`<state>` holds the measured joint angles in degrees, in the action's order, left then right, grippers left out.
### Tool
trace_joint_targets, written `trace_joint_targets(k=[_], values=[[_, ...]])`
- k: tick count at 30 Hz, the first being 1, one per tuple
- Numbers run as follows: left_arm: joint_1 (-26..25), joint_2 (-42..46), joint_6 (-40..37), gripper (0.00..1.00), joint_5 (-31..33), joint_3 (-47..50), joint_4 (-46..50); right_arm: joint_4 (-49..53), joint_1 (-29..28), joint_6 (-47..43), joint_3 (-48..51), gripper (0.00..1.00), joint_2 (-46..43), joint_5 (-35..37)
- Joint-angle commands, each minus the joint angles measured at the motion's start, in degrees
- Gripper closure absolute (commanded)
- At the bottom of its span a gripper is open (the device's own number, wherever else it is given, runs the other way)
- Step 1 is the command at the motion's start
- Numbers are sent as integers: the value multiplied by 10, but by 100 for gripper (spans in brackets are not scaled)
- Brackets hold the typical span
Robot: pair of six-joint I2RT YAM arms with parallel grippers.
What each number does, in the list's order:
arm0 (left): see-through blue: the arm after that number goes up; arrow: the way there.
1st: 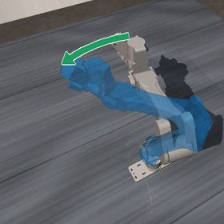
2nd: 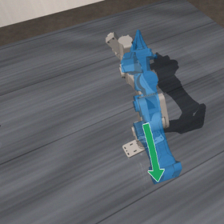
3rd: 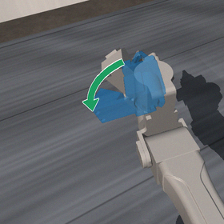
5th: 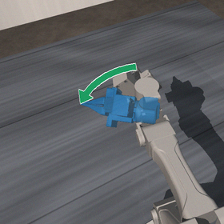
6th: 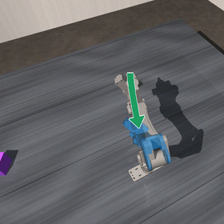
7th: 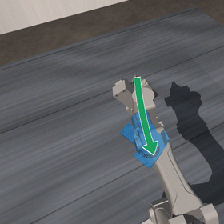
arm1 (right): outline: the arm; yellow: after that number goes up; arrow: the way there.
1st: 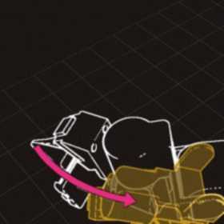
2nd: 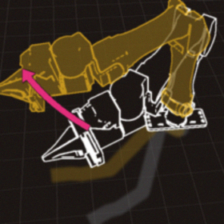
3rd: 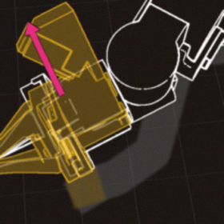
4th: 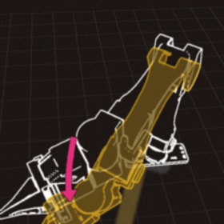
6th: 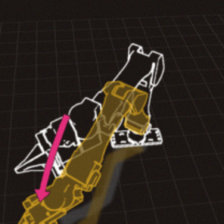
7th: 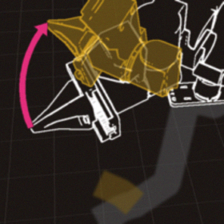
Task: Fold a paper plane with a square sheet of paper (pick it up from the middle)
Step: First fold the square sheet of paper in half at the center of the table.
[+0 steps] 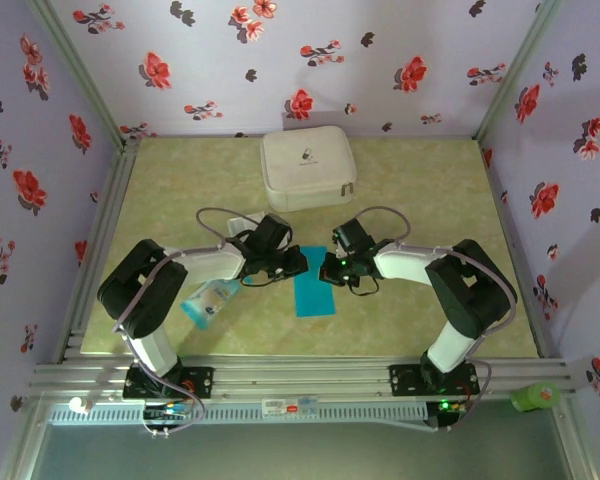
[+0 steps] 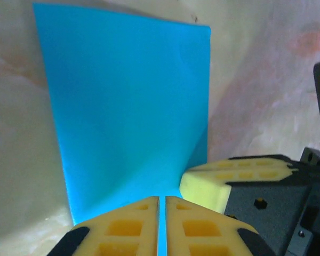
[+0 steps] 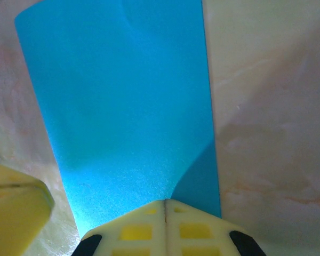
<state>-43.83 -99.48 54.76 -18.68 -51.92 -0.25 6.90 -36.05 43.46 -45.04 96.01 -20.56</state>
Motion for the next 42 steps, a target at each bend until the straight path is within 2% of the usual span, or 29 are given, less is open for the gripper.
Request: trace_joint_targets(k=[1, 12, 18, 23, 28, 38, 42], values=[[-2, -16, 8, 88, -17, 19, -33, 77, -2, -4, 27, 100, 20, 40], [-5, -30, -11, 88, 0, 70, -27, 84, -2, -2, 30, 100, 17, 49], [-6, 16, -25, 85, 1, 58, 3, 83, -2, 2, 33, 100, 11, 54], [-14, 52, -8, 85, -6, 53, 16, 82, -2, 4, 32, 100, 14, 57], [-34, 52, 31, 87, -55, 79, -50, 84, -2, 5, 32, 100, 11, 61], [-67, 29, 81, 89, -71, 175, -136, 84, -2, 9, 37, 100, 10, 68], [-67, 57, 75, 88, -59, 210, -119, 88, -2, 10, 36, 100, 10, 73]])
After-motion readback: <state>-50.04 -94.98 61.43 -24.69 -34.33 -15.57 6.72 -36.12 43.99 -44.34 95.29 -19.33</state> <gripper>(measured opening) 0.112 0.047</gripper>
